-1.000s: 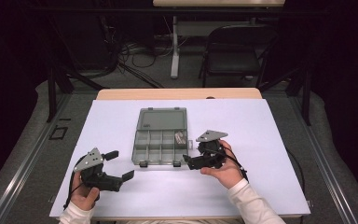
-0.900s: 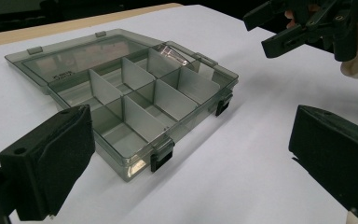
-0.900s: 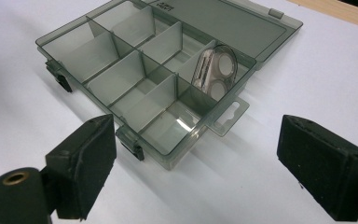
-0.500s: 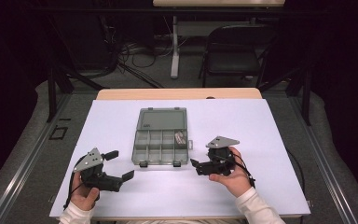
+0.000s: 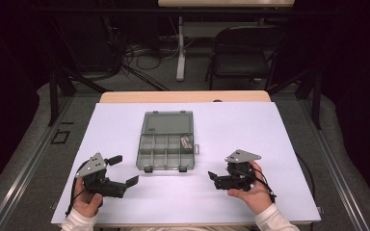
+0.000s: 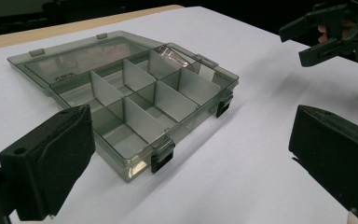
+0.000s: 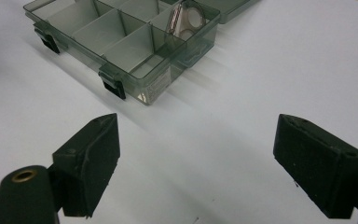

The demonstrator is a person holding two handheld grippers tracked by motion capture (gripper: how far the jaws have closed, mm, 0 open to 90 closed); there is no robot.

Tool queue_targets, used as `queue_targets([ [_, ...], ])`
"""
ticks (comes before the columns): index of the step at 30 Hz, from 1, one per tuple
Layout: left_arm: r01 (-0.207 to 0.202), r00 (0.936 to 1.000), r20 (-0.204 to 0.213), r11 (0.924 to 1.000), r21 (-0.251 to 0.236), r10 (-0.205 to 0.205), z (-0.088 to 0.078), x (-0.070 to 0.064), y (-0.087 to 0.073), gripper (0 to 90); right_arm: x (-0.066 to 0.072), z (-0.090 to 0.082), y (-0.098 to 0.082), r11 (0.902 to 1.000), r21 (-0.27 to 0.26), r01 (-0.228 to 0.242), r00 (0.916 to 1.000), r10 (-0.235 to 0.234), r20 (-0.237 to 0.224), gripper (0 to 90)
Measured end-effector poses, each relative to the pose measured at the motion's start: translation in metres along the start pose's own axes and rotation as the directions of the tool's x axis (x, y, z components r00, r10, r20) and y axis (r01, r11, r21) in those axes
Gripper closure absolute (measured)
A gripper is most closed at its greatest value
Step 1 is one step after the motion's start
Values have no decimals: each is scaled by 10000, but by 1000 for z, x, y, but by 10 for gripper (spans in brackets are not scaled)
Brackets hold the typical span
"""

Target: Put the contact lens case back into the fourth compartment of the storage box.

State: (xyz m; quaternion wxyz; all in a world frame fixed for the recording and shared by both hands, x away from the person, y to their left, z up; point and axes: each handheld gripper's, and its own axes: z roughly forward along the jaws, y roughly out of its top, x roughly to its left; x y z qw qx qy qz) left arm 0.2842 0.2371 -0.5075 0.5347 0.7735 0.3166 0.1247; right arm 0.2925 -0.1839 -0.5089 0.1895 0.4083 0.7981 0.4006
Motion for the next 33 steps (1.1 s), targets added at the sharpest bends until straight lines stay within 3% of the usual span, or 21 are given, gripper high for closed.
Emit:
queue_targets([
  [9, -5, 10000, 57, 10000, -13, 5, 2, 0, 0, 7, -8, -3, -11, 9994, -348, -44, 9998, 50, 184, 143],
  [33, 41, 10000, 73, 10000, -33, -41, 2, 2, 0, 7, -31, -1, -23, 9945, -533, -896, 9945, 923, 494, 147],
])
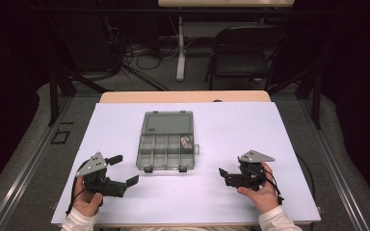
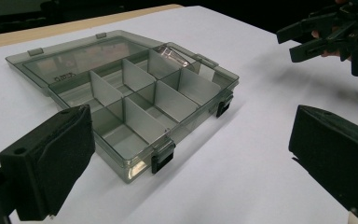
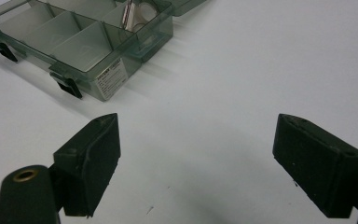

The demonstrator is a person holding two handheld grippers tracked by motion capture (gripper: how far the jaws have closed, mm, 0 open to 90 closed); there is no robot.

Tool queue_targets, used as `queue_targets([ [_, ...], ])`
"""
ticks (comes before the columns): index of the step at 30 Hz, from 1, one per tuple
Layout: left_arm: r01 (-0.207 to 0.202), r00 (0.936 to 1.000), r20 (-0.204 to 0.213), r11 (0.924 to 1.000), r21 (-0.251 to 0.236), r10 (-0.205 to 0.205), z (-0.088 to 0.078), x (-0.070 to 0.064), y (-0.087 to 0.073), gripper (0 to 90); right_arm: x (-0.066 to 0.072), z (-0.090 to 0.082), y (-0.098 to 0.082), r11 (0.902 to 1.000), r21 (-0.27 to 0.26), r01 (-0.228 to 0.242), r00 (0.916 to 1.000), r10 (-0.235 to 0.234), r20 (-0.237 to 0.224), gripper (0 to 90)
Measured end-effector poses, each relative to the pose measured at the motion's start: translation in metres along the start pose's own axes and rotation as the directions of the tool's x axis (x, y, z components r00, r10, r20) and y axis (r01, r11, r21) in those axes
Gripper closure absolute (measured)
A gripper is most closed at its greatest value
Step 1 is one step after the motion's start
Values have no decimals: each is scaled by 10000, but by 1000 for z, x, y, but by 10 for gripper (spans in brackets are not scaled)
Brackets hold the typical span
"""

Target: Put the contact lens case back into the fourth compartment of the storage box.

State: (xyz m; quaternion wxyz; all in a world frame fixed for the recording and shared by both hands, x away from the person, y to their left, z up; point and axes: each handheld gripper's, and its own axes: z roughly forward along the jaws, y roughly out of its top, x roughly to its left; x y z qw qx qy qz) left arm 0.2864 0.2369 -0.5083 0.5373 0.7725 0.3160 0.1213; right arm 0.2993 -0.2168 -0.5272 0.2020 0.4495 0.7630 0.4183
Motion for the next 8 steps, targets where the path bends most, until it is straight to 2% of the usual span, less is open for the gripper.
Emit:
queue_targets([
  [8, 32, 10000, -77, 10000, 18, -32, 0, 1, 0, 7, -5, -1, -1, 9998, -24, -178, 9998, 178, 121, 147],
])
